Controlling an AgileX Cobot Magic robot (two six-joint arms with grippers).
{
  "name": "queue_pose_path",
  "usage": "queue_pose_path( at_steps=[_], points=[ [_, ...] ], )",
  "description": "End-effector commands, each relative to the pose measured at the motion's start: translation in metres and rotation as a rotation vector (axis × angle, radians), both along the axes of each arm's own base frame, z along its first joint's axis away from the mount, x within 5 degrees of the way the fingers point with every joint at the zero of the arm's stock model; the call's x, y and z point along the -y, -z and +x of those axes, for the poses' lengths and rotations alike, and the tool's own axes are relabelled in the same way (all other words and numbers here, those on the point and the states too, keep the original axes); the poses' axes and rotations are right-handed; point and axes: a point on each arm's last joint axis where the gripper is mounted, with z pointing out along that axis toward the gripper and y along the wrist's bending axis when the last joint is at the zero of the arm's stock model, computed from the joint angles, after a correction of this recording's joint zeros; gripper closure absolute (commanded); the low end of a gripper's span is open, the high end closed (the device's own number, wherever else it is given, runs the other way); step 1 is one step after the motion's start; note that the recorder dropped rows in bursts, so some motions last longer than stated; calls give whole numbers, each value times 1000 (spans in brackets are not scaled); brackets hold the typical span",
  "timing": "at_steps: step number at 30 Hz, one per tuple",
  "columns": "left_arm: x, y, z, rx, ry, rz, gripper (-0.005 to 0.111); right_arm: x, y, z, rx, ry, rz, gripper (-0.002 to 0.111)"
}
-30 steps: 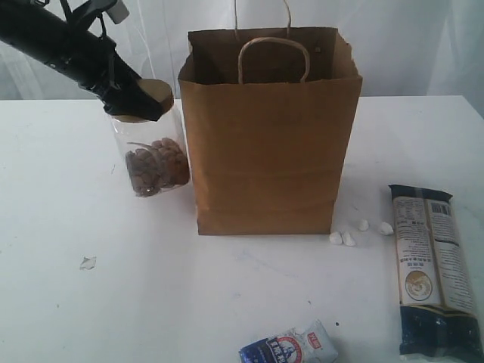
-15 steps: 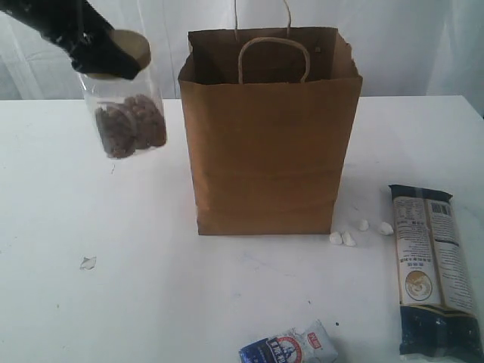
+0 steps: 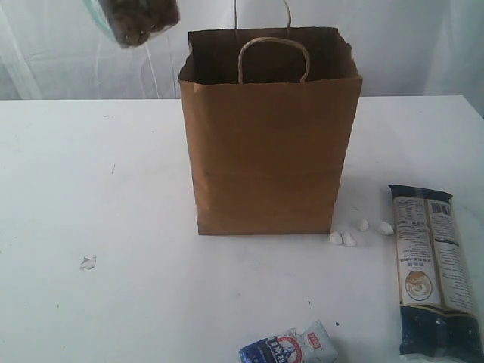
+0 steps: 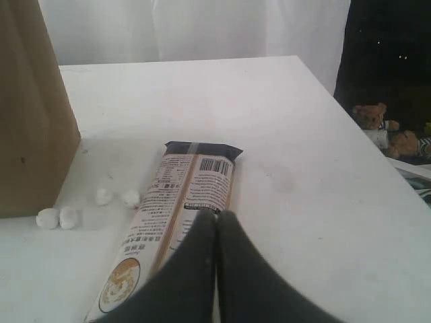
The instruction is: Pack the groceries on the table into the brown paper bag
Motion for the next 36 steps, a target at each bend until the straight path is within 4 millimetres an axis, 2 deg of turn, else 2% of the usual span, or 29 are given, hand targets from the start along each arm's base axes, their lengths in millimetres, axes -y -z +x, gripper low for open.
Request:
queue_pose_path(
  at_steps=[1,4,12,20,26,36],
  points=[
    [11,-25,-14,85,171,-224,107,1,0,0,0,10,1,108],
    [17,-27,-19,110,301,-275,107,1,0,0,0,10,1,108],
    [24,-30,-29,185,516,-360,107,1,0,0,0,10,1,108],
    [30,-3,-24,167,739,-309,107,1,0,0,0,10,1,108],
    [30,-1,-10,263,758,-455,107,1,0,0,0,10,1,108],
    [33,20,11,255,744,-449,107,1,0,0,0,10,1,108]
  ],
)
